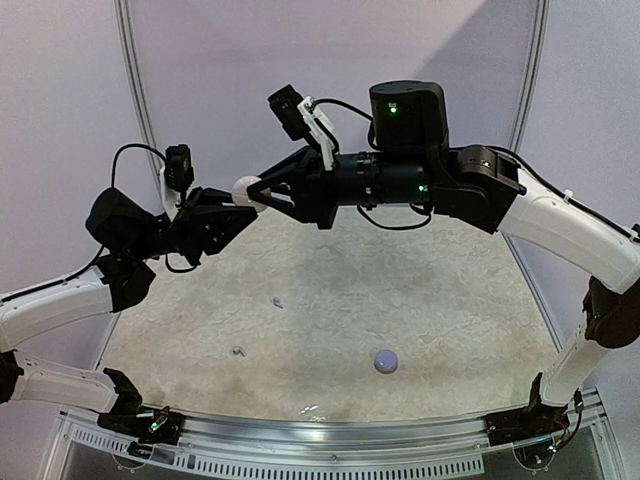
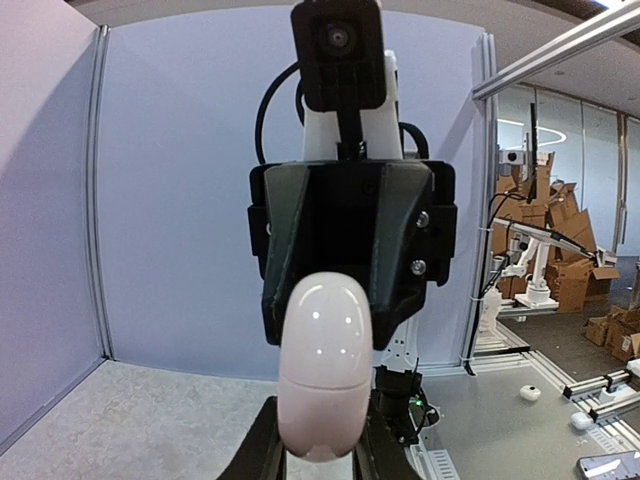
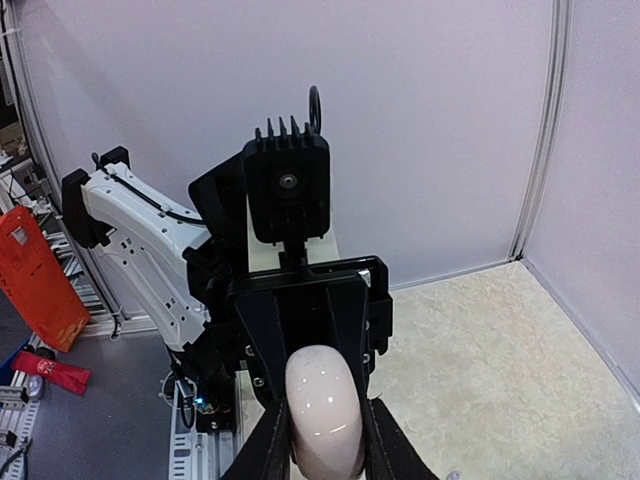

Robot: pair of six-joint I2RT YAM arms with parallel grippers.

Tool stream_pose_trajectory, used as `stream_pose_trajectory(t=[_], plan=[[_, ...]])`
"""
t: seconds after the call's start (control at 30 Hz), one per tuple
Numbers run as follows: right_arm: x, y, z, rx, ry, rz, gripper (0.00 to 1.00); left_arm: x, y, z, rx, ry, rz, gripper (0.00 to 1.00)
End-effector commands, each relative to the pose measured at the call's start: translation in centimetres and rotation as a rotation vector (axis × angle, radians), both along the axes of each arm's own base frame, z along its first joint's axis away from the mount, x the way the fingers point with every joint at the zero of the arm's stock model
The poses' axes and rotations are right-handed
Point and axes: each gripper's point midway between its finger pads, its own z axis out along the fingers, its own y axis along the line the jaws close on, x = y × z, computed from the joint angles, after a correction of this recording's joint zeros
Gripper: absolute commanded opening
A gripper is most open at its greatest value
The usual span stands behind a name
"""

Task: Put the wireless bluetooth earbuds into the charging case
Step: Pass from the left arm to the right, then place the charging case with the earbuds at the center of the board.

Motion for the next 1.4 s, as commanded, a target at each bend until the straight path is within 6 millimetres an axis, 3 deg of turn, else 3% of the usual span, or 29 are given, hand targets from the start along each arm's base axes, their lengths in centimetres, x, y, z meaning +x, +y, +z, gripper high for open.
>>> stream_pose_trajectory(t=[0.0,0.2,0.37,0.47,0.5,0.6,0.67,0.73,0.83,0.9,1.03,1.17,1.3,1.37], plan=[[-0.9,1.0,-3.1,-0.078,0.055,0.049,0.3,0.7,-0.1,1.2,-0.025,-0.011,0.03,0.0],[-0.7,1.1,-3.6,-0.094,0.054,0.043,0.28,0.8,-0.2,1.3,-0.025,-0.012,0.031,0.0],[-0.6,1.2,-3.6,-0.093,0.051,0.039,0.01,0.9,-0.2,1.2,-0.022,-0.007,0.036,0.0],[0.0,0.9,-3.5,-0.091,0.049,0.008,0.0,1.6,-0.2,0.7,-0.017,0.025,0.071,0.01],[0.3,0.7,-3.5,-0.089,0.051,-0.006,0.0,2.2,-0.1,0.4,-0.014,0.047,0.1,0.15],[2.4,-0.6,-3.9,-0.09,0.087,-0.084,0.0,4.9,0.3,-1.5,0.023,0.15,0.242,0.94],[4.7,-2.4,-5.2,-0.108,0.138,-0.17,0.0,6.9,0.6,-3.8,0.088,0.219,0.351,0.99],[7.7,-5.2,-7.4,-0.144,0.199,-0.279,0.0,9.0,1.6,-6.1,0.15,0.291,0.483,0.99],[11.8,-10.3,-12.7,-0.204,0.365,-0.426,0.0,10.4,3.1,-8.7,0.221,0.344,0.616,0.99],[14.1,-14.2,-17.8,-0.258,0.517,-0.529,0.0,10.5,3.7,-9.6,0.25,0.355,0.648,0.99],[15.8,-19.6,-25.4,-0.338,0.754,-0.676,0.0,10.1,4.2,-10.5,0.272,0.367,0.656,0.99],[16.3,-22.7,-31.4,-0.375,0.967,-0.731,0.0,9.9,4.2,-10.9,0.289,0.367,0.652,0.99],[17.0,-23.8,-35.0,-0.379,1.112,-0.716,0.0,10.2,4.2,-10.9,0.284,0.347,0.664,0.99],[17.6,-23.8,-35.8,-0.374,1.148,-0.699,0.0,10.3,4.2,-10.7,0.28,0.338,0.665,0.99]])
